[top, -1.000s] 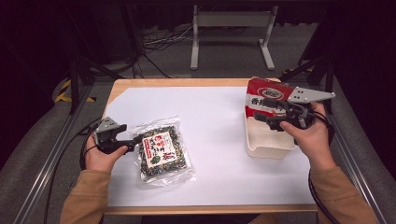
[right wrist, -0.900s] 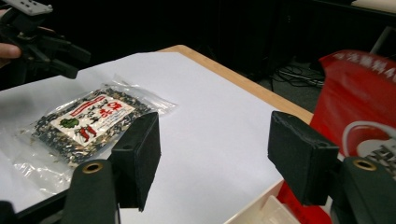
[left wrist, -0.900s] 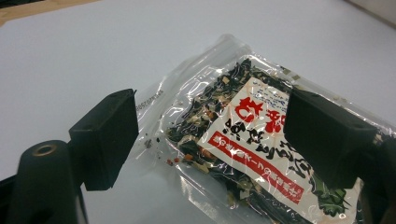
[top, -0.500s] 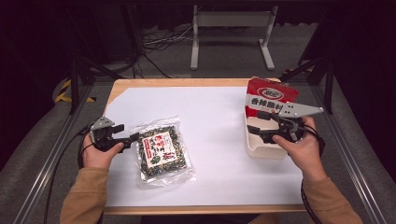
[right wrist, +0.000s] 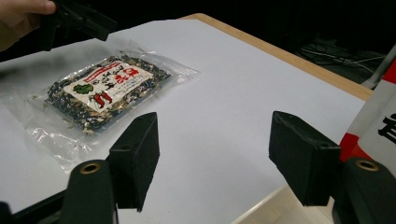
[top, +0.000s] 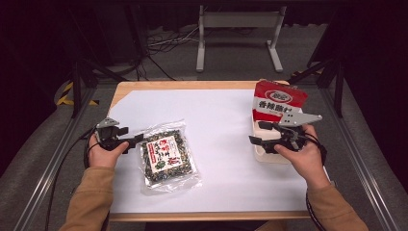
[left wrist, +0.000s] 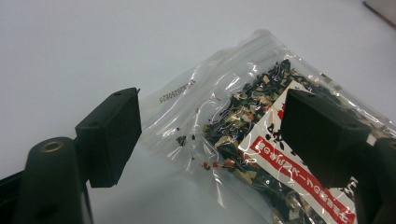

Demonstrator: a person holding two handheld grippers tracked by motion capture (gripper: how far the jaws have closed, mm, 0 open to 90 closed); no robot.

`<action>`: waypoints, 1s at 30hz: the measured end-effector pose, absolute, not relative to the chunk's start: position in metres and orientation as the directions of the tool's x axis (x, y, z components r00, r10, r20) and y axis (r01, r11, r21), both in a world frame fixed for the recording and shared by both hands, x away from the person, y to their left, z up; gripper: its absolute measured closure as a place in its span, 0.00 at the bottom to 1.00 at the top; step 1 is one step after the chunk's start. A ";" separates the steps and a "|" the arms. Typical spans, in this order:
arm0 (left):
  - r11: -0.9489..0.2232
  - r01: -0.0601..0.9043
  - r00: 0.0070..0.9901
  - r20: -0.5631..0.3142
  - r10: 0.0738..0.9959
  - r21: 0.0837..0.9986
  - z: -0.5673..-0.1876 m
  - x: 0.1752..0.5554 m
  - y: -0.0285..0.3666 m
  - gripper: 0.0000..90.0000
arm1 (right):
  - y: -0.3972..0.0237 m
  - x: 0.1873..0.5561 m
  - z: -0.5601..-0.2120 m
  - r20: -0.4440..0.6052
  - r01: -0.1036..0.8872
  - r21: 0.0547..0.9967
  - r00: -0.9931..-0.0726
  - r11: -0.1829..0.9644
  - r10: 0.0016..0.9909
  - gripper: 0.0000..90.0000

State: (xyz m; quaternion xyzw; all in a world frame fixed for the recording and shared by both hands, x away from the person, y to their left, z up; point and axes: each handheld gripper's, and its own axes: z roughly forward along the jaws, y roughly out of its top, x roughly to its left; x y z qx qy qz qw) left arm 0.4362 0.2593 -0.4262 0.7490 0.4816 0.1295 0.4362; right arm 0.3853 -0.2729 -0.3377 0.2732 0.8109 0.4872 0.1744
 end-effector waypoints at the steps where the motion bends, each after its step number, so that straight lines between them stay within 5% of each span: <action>1: -0.152 0.615 0.499 -0.232 0.835 0.774 -0.428 0.438 0.257 0.24 | -0.272 0.385 -0.339 -0.016 0.274 0.885 -0.791 0.377 0.612 0.37; 30: -0.170 0.744 0.451 -0.298 0.841 0.647 -0.448 0.452 0.240 0.52 | -0.265 0.382 -0.345 -0.008 0.277 0.878 -0.806 0.389 0.592 0.35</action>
